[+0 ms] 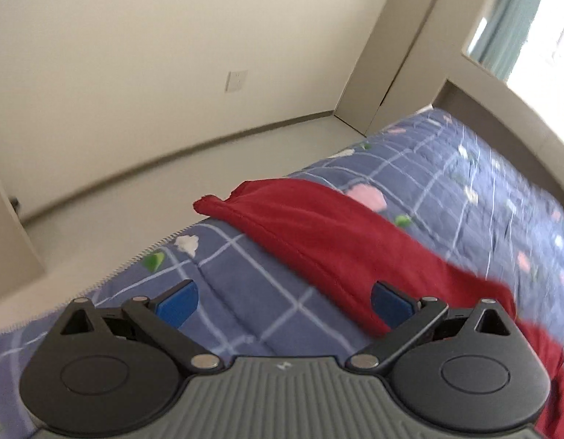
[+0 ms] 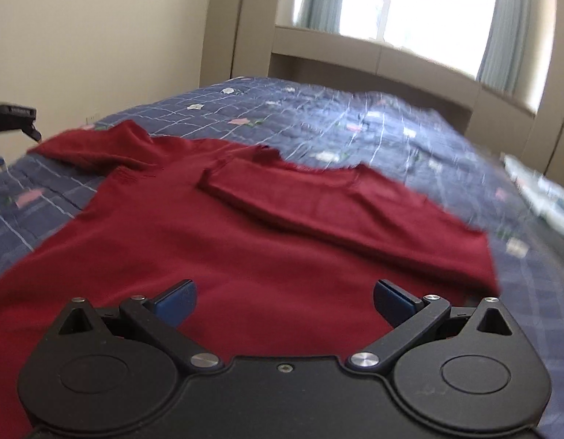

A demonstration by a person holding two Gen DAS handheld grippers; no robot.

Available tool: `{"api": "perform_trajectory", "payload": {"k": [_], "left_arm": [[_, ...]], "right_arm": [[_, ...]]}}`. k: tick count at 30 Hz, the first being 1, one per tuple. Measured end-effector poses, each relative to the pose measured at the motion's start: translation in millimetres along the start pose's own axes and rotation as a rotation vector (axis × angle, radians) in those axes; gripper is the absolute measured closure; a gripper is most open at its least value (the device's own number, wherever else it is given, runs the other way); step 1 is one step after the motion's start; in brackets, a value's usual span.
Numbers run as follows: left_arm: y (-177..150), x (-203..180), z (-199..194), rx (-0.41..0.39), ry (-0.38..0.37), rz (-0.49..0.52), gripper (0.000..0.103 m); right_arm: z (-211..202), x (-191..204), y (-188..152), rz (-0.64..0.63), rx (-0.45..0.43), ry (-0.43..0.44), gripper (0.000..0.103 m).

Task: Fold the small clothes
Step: 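Grasp the other sleeve cuff with the left tool, then fold the held sleeve across the sweater body with the left tool and release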

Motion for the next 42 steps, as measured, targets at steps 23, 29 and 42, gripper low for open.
{"api": "perform_trajectory", "payload": {"k": [23,29,42], "left_arm": [[55,34,61,0.009,-0.051,-0.444,0.09],[56,39,69,0.026,0.004,-0.543,0.085],[81,-75,-21,-0.232,-0.232,-0.233,0.102]], "right_arm": [[-8,18,-33,0.137,0.021,0.011,0.001],[-8,19,-34,0.136,0.019,0.011,0.001],[-12,12,-36,0.184,-0.005,0.017,0.001]]}}
Point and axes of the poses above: each gripper's, at about its wrist camera, not at the fingertips, and z roughly the way its jaws point, x to its left, y to its top, the point moved 8 cm from there along z, roughly the way its jaws point, and after that the axes turned 14 degrees about -z, right-handed, at the moved point
